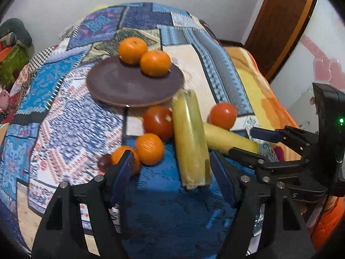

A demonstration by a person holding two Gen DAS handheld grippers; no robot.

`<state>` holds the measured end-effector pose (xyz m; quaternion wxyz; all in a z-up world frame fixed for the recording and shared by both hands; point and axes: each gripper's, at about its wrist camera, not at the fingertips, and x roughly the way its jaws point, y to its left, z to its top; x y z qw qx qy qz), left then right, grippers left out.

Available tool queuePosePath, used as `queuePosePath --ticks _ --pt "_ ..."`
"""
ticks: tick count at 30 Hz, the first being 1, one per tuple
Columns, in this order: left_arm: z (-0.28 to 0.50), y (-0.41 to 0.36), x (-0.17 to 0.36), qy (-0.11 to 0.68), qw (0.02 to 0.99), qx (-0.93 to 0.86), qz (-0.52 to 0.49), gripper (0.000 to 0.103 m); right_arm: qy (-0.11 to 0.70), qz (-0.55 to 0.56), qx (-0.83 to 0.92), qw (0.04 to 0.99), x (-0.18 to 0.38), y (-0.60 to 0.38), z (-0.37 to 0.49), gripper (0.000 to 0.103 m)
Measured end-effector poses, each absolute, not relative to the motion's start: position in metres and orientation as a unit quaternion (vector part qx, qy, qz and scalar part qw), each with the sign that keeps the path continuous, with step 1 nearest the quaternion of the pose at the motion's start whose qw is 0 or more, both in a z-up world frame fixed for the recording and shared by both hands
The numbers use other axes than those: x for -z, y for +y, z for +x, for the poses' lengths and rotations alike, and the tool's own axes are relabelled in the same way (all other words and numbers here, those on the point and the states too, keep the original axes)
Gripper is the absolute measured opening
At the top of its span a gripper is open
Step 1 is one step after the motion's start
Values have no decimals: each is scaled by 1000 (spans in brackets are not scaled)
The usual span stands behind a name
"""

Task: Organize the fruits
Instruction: 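Grasp a yellow corn cob with the left tool while the right tool grasps the other cob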

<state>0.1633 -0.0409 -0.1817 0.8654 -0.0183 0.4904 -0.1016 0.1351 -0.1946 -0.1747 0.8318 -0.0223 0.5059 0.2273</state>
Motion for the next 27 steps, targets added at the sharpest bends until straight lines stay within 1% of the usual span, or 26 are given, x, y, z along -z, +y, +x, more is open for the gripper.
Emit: queuePosePath --ticks 1,2,3,5,11,13,14,15,18,20,23,27 --pt "163 -44 184 493 864 103 -17 65 511 -23 -231 828 178 -194 135 55" --pt "163 -47 187 497 861 107 -16 61 512 -30 -229 827 181 -193 135 53" --pt "164 -49 189 499 859 110 -16 57 512 -36 -229 827 182 -192 135 53" --pt "165 -54 193 505 856 114 -17 53 511 -34 -232 827 182 -194 135 53" --pt "177 -63 204 516 848 116 -26 51 516 -33 -243 821 186 -195 136 53" --pt "182 -66 209 520 846 113 -28 47 517 -41 -241 820 187 -194 135 53" --pt "184 -66 212 525 843 114 -32 41 518 -47 -240 820 188 -193 135 53" --pt "186 -66 215 530 838 121 -41 39 517 -51 -239 820 189 -193 135 52" --pt "185 -67 214 527 841 120 -37 37 518 -45 -244 819 187 -196 133 46" --pt "179 -67 211 522 844 120 -19 37 522 -30 -253 814 186 -201 132 40" --pt "169 -62 206 523 842 132 -11 37 524 -27 -256 812 184 -203 126 35" --pt "155 -56 201 524 840 140 4 37 526 -39 -256 810 179 -202 115 33"
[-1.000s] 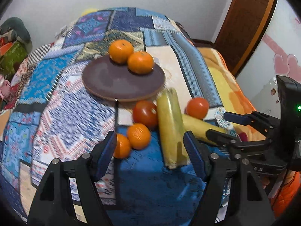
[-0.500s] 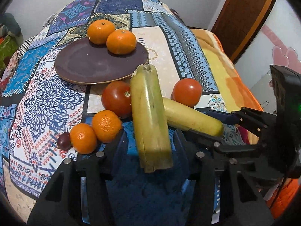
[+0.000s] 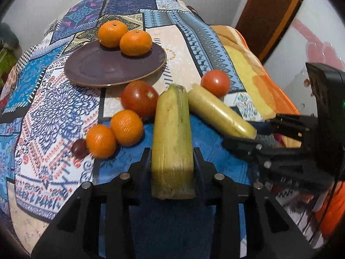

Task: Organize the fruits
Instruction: 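Grasp a yellow corn cob with the left tool while the right tool grasps the other cob, then carry both corn cobs onto the purple plate beside the oranges and release them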

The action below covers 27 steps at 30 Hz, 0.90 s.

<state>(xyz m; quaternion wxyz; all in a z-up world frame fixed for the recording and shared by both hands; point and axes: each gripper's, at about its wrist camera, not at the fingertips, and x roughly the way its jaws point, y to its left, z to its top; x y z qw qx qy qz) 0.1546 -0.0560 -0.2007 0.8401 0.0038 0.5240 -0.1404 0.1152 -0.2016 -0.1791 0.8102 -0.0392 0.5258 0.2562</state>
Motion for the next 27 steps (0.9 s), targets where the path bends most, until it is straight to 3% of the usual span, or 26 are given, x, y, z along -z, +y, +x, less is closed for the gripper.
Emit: queuePosePath --ticks 27 --pt "181 -81 221 521 841 147 22 39 515 -24 -246 821 188 -191 142 32"
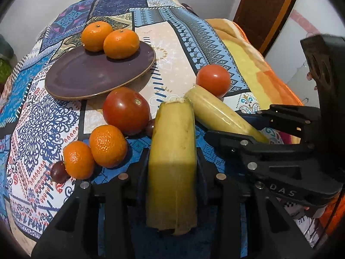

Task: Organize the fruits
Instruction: 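Carry both corn cobs onto the purple plate beside the oranges and release them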

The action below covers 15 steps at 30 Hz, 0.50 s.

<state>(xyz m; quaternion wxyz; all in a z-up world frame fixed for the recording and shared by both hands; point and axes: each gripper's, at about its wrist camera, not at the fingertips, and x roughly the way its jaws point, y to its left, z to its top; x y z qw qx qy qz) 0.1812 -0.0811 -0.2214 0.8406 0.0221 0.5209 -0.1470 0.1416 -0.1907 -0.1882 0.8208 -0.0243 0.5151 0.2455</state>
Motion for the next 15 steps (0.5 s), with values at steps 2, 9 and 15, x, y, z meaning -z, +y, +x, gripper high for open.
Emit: queuePosePath --ticks 2,9,15 --pt "180 -79 217 517 843 146 18 39 509 -25 -244 825 185 -190 140 32" --pt "175 -67 189 489 860 143 5 38 487 -22 -245 838 169 -192 137 32" --pt "172 -49 168 471 872 134 -2 39 466 -16 -247 850 148 -190 136 32"
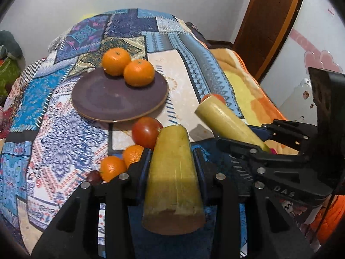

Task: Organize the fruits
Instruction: 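Carry both corn cobs onto the purple plate beside the oranges and release them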

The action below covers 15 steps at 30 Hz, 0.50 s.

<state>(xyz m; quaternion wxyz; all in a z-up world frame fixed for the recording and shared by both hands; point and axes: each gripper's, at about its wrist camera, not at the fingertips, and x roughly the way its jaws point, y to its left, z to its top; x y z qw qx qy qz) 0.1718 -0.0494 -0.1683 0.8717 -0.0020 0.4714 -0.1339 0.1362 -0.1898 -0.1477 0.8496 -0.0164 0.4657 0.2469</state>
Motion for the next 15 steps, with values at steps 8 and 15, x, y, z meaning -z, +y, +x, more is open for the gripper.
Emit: queuePosePath --ticks 8,15 --pt "174 -22 141 440 892 104 -16 39 441 -21 -252 861 128 -175 144 32" --pt "187 6 122 415 907 71 -13 39 426 -19 -258 867 116 -158 165 32"
